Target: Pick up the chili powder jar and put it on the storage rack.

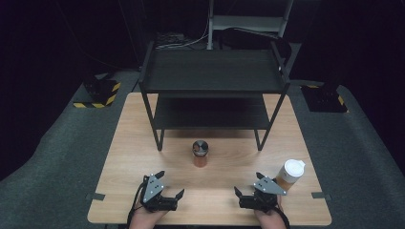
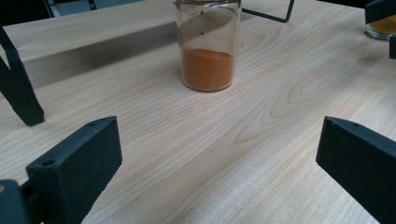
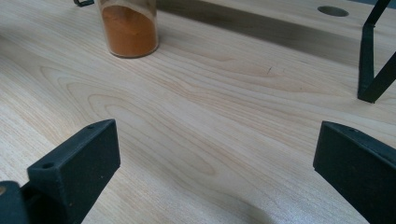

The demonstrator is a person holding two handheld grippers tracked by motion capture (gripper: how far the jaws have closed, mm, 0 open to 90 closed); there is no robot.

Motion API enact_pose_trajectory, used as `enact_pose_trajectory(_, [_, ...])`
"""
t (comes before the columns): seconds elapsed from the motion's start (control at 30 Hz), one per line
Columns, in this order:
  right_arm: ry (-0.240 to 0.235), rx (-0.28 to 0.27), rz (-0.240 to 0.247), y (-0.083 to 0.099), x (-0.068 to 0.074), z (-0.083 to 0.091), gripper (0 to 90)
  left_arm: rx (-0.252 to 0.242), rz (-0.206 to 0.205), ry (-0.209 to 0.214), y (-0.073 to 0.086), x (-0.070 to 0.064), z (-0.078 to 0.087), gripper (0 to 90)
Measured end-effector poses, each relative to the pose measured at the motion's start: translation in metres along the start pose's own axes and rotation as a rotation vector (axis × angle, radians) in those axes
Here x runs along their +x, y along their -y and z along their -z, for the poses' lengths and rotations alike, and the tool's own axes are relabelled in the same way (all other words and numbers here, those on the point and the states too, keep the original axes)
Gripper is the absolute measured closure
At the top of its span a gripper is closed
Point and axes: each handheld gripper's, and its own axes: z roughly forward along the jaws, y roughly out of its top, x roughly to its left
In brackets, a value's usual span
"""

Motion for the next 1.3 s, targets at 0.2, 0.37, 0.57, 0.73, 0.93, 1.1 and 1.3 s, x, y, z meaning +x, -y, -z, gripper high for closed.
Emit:
enact_pose_trajectory(0.2, [0.003,0.003,0.006,-0.001,0.001,0.000,0.0,-0.011,0.008,0.010,0.002,0.003,0.001,0.5])
enact_pose_trajectory(0.37, [0.004,0.004,0.012,-0.001,0.002,-0.001,0.0,-0.016,0.012,0.024,0.002,0.002,0.002,0.5])
enact_pose_trajectory(0.57, [0.008,0.004,0.002,-0.001,0.002,-0.001,0.0,-0.049,0.007,0.021,-0.003,0.000,0.008,0.5])
enact_pose_trajectory(0.73, [0.007,0.002,0.001,0.000,0.001,0.000,0.0,-0.074,0.020,0.022,-0.007,0.001,0.013,0.5])
enact_pose_trajectory(0.93, [0.011,0.002,0.007,-0.001,0.003,0.000,0.0,-0.104,0.014,0.018,-0.015,0.000,0.017,0.5])
enact_pose_trajectory(1.1, [0.012,0.003,0.006,-0.001,0.003,0.000,0.0,-0.113,0.008,0.016,-0.020,-0.001,0.016,0.5])
enact_pose_trajectory(1.3, [0.010,0.000,0.006,0.000,0.002,0.000,0.0,-0.117,0.001,0.020,-0.028,-0.002,0.010,0.5])
